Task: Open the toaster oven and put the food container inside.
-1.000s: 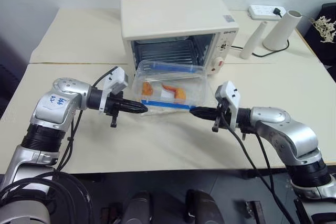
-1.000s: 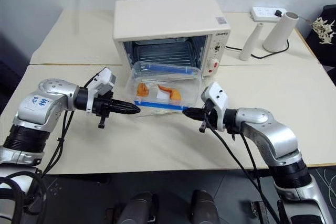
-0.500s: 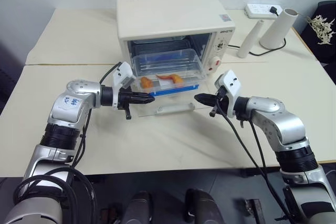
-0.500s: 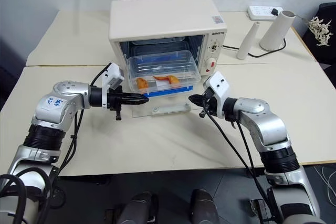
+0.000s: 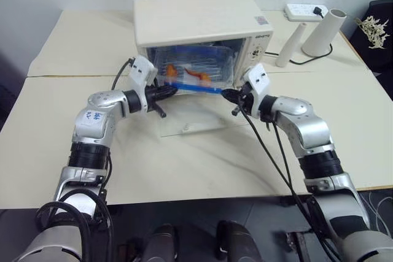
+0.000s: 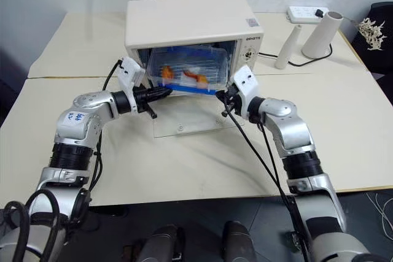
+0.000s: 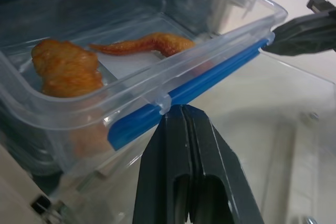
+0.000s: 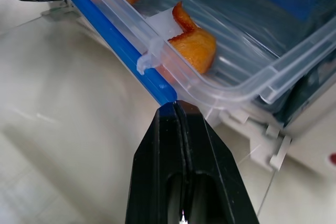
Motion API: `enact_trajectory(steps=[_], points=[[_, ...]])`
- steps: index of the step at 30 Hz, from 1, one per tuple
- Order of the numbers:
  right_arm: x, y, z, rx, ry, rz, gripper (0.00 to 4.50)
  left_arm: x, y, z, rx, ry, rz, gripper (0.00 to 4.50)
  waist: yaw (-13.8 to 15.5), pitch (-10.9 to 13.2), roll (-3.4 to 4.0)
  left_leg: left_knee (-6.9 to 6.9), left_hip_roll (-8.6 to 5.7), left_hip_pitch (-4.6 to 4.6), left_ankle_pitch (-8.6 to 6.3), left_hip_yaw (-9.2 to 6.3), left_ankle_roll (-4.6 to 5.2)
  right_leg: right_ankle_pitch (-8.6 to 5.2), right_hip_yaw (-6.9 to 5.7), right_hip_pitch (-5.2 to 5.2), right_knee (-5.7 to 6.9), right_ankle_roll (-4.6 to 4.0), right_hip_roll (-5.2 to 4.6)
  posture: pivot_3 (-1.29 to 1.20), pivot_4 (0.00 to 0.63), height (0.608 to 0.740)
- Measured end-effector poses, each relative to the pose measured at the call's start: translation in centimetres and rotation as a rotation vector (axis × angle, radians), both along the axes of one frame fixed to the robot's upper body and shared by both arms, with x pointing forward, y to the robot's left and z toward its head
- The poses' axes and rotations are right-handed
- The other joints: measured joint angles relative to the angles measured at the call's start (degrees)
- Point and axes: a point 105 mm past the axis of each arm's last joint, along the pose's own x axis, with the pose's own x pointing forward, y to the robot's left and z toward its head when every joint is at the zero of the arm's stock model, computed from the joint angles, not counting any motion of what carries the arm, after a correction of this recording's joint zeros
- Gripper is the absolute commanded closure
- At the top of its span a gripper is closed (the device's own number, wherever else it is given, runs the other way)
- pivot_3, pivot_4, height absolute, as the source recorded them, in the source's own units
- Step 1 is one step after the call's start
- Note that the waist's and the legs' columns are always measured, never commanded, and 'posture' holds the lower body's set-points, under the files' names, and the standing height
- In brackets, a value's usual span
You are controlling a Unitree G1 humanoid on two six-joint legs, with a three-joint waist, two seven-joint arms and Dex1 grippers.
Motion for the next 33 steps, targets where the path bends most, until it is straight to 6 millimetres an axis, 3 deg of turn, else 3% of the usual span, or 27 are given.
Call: enact_trajectory(steps=[8, 15, 19, 29, 33], points=[[3.4, 0.5, 1.3, 0.062, -0.066, -0.137, 4.49, 0.7, -0.2, 0.5, -0.024, -0.02, 0.054, 4.5, -1.1, 0.0, 0.0, -0.13, -0.01, 0.0, 0.04, -0.11, -0.07, 0.0, -0.07, -0.02, 0.0, 0.0, -0.01, 0.0, 0.15, 0.74], [3.9, 0.7, 1.6, 0.078, -0.086, -0.131, 4.49, 0.7, -0.2, 0.5, -0.028, -0.02, 0.06, 4.5, -1.1, 0.0, 0.01, -0.12, -0.03, -0.01, 0.04, -0.14, -0.07, 0.0, -0.09, -0.01, 0.01, 0.0, -0.04, 0.0, 0.15, 0.74], [2.3, 0.3, 1.5, 0.057, -0.102, -0.072, 4.49, -1.2, -0.2, 0.8, -0.02, -0.015, -0.017, 4.5, -1.3, 0.0, 0.02, -0.21, -0.02, -0.03, 0.04, -0.17, -0.07, 0.0, -0.07, -0.06, 0.01, 0.0, -0.04, 0.0, 0.15, 0.74], [-2.9, -4.5, 1.9, 0.012, -0.041, -0.056, 4.49, -6.1, 2.5, 3.1, -0.042, 0.008, -0.117, 4.5, -0.9, 0.0, 0.03, -0.14, 0.01, 0.0, 0.04, -0.28, -0.07, 0.0, 0.03, -0.06, -0.01, 0.0, -0.06, 0.0, 0.15, 0.74], [-5.5, -6.2, 1.2, 0.011, 0.034, -0.039, 4.5, -7.9, 3.0, 4.1, -0.054, 0.016, -0.172, 3.63, -0.7, 0.0, 0.03, -0.18, 0.01, -0.01, 0.04, -0.26, -0.07, 0.0, 0.03, -0.08, -0.02, 0.0, -0.06, 0.0, 0.15, 0.74]])
